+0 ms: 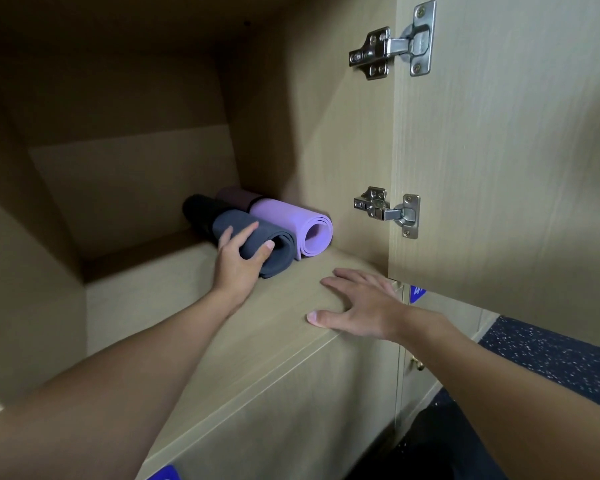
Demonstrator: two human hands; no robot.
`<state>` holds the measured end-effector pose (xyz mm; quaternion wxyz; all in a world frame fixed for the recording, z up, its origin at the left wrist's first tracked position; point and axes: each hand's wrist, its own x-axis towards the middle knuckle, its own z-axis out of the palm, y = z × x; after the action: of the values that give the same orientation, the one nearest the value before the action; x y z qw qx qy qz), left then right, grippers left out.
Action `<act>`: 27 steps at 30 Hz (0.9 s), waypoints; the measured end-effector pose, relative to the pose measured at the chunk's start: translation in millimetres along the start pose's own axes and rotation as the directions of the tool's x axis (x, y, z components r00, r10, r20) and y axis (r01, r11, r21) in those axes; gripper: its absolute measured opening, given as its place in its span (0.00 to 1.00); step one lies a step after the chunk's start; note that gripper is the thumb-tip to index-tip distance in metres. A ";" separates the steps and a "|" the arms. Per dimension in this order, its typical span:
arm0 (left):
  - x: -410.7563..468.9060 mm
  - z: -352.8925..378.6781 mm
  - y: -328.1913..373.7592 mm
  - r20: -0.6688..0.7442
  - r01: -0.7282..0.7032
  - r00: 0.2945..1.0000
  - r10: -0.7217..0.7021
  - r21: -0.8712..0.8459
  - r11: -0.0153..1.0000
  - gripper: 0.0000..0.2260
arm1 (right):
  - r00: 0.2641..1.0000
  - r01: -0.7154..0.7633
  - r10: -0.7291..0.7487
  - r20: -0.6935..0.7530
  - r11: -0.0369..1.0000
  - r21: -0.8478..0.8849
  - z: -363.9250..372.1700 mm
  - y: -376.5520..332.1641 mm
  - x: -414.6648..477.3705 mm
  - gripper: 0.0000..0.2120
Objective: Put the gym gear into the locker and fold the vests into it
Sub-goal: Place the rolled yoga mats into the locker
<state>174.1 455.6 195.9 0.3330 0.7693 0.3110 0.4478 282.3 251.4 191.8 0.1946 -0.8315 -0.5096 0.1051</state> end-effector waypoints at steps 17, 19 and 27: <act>-87.4 -16.6 49.2 0.156 -0.015 0.988 -0.014 0.184 0.983 0.24 | 0.984 -0.074 0.083 -0.158 0.995 0.066 13.5 -3.3 -60.8 0.26; -118.2 -18.6 64.4 0.263 -0.139 0.960 0.099 0.138 0.981 0.16 | 0.975 -0.116 0.140 -0.174 0.983 0.139 24.4 10.5 -100.2 0.26; -282.1 7.3 88.5 0.667 -0.354 0.692 0.275 -0.019 0.935 0.07 | 0.819 -0.526 0.564 -0.105 0.812 0.253 111.2 84.6 -287.0 0.25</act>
<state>82.2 183.1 127.1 0.2957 0.9363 0.0611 0.1793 177.5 -13.8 48.3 0.2878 -0.9230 -0.2156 0.1373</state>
